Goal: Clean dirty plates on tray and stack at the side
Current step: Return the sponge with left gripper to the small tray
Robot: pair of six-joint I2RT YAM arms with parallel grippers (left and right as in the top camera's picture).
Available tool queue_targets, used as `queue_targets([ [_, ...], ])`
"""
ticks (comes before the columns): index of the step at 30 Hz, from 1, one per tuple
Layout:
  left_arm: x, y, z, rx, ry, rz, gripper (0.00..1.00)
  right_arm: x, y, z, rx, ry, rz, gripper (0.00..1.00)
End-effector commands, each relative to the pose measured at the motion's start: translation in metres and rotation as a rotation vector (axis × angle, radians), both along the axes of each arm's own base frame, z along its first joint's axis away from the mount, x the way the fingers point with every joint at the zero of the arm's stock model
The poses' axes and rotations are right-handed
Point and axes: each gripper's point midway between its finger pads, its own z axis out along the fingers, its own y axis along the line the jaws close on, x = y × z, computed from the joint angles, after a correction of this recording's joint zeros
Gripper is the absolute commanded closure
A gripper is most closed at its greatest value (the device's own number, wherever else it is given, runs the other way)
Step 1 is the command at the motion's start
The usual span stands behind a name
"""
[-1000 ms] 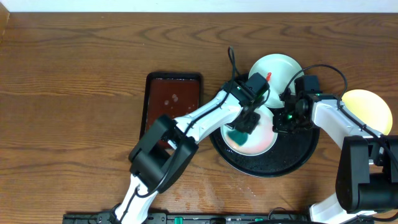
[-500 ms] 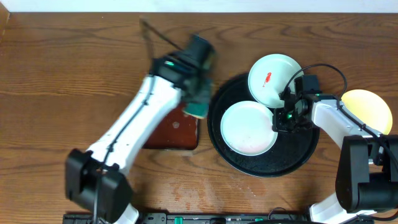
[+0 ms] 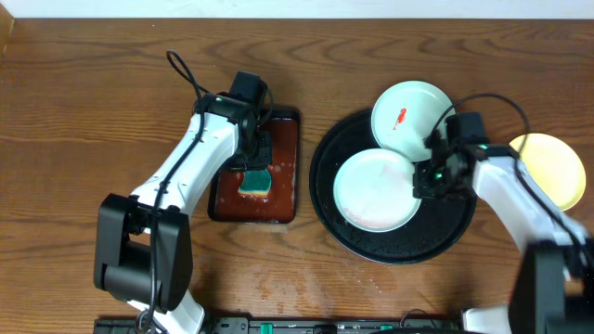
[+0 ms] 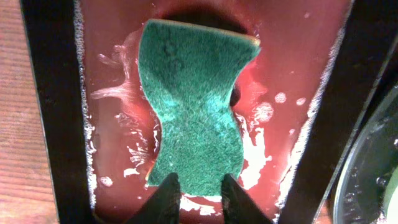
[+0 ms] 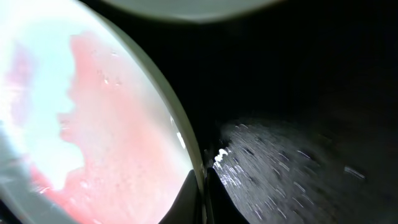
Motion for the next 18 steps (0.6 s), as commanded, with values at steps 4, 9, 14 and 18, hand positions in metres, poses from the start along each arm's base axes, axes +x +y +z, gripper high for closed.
queue_targets([
  [4,0.013,-0.004,0.060,-0.054,-0.161,-0.004,0.68,0.011,-0.009,0.079,-0.183,-0.296,-0.009,0.99],
  [9,0.001,0.000,0.112,-0.092,-0.291,-0.004,0.55,0.011,-0.018,0.114,-0.401,-0.445,-0.008,0.99],
  [14,-0.021,0.007,0.167,-0.136,-0.440,-0.005,0.42,0.008,-0.014,0.145,-0.636,-0.580,0.026,0.99],
  [18,-0.036,0.011,0.192,-0.157,-0.511,-0.005,0.33,0.003,0.008,0.158,-0.727,-0.656,0.117,0.99],
])
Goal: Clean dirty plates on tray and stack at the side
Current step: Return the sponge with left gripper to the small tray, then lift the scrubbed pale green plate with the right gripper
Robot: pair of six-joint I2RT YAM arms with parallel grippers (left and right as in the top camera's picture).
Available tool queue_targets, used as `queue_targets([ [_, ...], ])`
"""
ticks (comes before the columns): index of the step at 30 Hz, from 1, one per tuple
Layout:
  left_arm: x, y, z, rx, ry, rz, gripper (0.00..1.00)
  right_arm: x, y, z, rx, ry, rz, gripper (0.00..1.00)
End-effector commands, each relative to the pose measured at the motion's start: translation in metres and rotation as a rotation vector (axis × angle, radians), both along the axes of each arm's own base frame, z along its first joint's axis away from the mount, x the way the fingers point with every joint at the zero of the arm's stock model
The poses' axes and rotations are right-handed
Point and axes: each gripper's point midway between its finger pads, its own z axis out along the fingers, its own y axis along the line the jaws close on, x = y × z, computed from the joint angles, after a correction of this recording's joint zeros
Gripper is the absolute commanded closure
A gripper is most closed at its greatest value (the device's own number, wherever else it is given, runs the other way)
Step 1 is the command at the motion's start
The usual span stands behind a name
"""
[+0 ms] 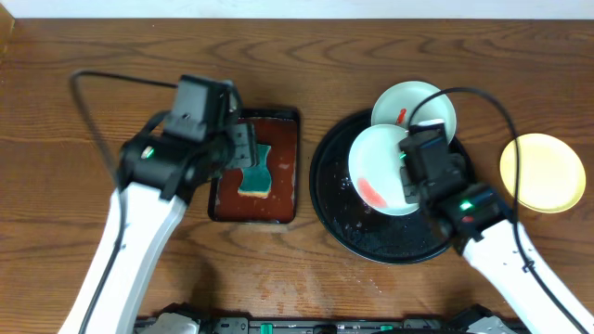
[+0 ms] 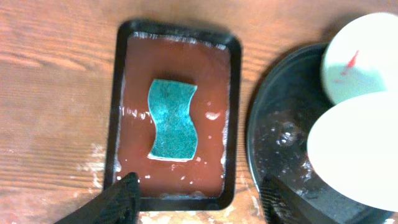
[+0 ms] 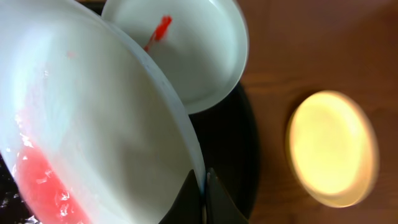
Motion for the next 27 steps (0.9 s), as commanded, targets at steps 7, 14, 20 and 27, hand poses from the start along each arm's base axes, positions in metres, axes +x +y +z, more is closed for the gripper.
queue_targets([
  [7,-0.016,0.007,0.042,-0.033,-0.127,0.000,0.16,-0.014,0.030,0.052,-0.311,-0.244,0.087,0.99],
  [14,-0.016,0.006,0.041,-0.031,-0.122,0.000,0.16,-0.028,0.054,0.069,-0.472,-0.309,0.217,0.99],
  [20,-0.016,0.006,0.041,-0.031,-0.122,0.000,0.16,-0.035,0.067,0.083,-0.497,-0.388,0.225,0.99],
  [27,-0.016,0.006,0.041,-0.031,-0.122,0.000,0.16,-0.034,0.071,0.086,-0.473,-0.410,0.220,0.99],
])
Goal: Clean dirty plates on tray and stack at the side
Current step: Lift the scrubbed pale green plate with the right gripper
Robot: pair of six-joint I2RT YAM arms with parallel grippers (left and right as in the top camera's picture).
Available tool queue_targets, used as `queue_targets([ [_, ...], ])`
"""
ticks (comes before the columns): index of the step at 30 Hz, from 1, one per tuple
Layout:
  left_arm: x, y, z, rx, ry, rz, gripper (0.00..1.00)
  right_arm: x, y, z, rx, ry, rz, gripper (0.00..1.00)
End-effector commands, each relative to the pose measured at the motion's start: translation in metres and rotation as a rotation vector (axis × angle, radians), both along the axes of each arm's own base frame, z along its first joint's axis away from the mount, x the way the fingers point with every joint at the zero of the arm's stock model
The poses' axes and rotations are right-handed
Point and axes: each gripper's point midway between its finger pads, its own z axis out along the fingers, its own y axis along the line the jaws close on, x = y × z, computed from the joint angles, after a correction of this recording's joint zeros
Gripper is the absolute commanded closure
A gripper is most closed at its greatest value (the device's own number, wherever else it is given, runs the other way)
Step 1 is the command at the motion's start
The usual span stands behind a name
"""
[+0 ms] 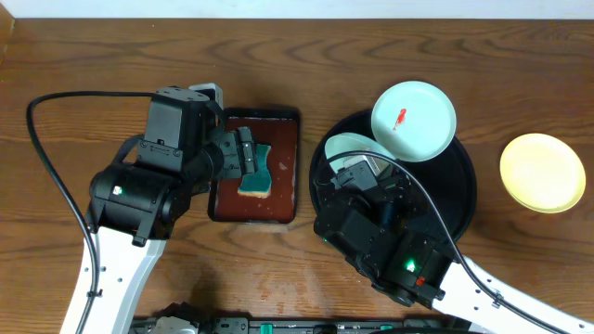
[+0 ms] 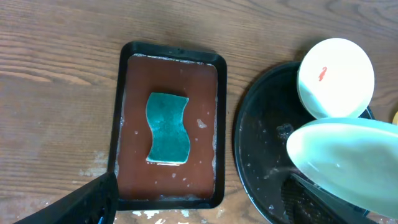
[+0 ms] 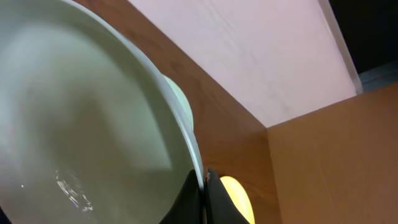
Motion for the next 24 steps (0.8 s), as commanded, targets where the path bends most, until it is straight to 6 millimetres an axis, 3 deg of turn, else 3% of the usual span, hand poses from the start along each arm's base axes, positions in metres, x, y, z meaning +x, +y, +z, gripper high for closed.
queue_targets([
  [1,0.0013,0.0011,0.0062,0.001,-0.015,0.001,0.16,-0.0007,-0.0049,0.0136,-0.004,-0.050,-0.022,0.99],
  [24,0.0014,0.0010,0.0061,0.001,-0.015,0.001,0.16,-0.0001,-0.0039,0.0145,-0.014,-0.049,-0.016,0.99],
])
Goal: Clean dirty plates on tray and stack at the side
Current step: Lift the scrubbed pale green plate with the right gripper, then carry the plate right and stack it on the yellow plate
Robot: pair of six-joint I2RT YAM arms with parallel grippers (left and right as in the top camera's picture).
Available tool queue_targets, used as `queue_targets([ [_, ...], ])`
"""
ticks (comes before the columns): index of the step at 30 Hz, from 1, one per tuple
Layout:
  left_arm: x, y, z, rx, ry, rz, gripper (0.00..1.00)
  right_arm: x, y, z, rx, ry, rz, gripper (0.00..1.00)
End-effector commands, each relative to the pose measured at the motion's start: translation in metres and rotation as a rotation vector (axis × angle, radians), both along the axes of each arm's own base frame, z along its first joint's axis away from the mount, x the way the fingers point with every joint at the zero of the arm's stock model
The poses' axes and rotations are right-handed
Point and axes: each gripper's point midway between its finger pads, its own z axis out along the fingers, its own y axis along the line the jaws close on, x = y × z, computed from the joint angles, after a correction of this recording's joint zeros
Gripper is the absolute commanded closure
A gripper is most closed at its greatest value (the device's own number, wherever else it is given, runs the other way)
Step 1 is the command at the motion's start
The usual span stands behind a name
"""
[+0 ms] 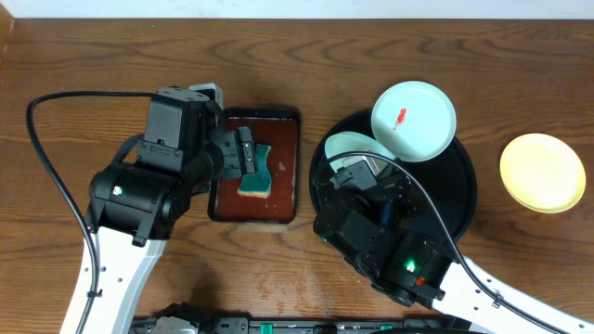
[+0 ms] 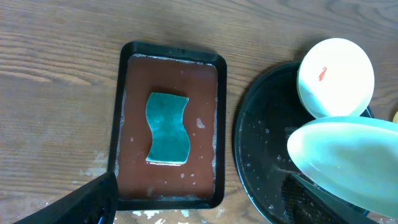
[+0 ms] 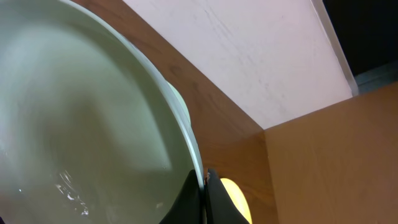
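My right gripper (image 3: 204,186) is shut on the rim of a pale green-white plate (image 3: 81,137), held high and steeply tilted over the round black tray (image 1: 455,218). Overhead, only that plate's edge (image 1: 351,146) shows past the arm. A second white plate (image 1: 414,121) with a red smear leans on the tray's far rim. The yellow plate (image 1: 542,172) lies on the table to the right. My left gripper (image 2: 199,208) hangs open and empty, high above the rectangular tray (image 2: 123,124) of reddish water, where the green sponge (image 2: 166,127) lies.
Wet white specks mark the wood (image 2: 149,214) in front of the rectangular tray. A black cable (image 1: 56,111) loops over the table's left side. A pale wall (image 3: 249,56) runs behind the table.
Almost nothing has changed. Both arms stand where they were, and the right wrist view has shifted only slightly with the plate still tilted in its grip.
First my left gripper was down in the rectangular tray around the sponge's end, and my right gripped a flat plate holding pink liquid. Then the left was open above the sponge and the plate was raised, liquid pooled low. Later both arms were high, the plate steep.
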Motion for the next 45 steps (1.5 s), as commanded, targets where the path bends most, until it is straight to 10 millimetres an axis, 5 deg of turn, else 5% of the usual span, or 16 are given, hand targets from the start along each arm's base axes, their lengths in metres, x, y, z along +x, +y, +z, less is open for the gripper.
queue_targets([
  [1,0.001,0.001,0.006,0.001,-0.015,0.001,0.16,-0.001,-0.004,0.012,-0.004,-0.040,-0.017,0.99],
  [18,0.001,0.001,0.006,0.001,-0.015,0.001,0.16,0.001,-0.003,0.014,0.025,-0.054,-0.023,0.99],
  [23,0.001,0.001,0.006,0.001,-0.015,0.001,0.15,0.010,-0.016,0.007,0.131,-0.048,-0.092,0.99],
  [27,0.001,0.001,0.006,0.001,-0.015,0.001,0.15,0.035,-0.048,-0.028,0.331,0.116,-0.182,0.99],
  [29,0.001,0.001,0.006,0.001,-0.014,0.001,0.15,0.045,-0.045,-0.052,0.544,0.323,-0.109,0.99],
  [32,0.001,0.001,0.006,0.001,-0.015,0.001,0.15,0.053,-0.047,-0.048,0.846,0.469,-0.003,0.99],
  [35,0.001,0.001,0.006,0.001,-0.015,0.001,0.15,0.065,-0.087,-0.030,1.097,0.440,-0.053,0.99],
  [37,0.001,0.001,0.006,0.001,-0.015,0.001,0.15,0.070,-0.135,-0.027,1.199,0.362,-0.185,0.99],
  [41,0.001,0.001,0.006,0.001,-0.014,0.001,0.15,0.059,-0.247,-0.044,1.290,0.183,-0.561,0.99],
  [45,0.001,0.001,0.006,0.001,-0.014,0.001,0.15,0.033,-0.325,-0.072,1.328,0.061,-0.887,0.99],
])
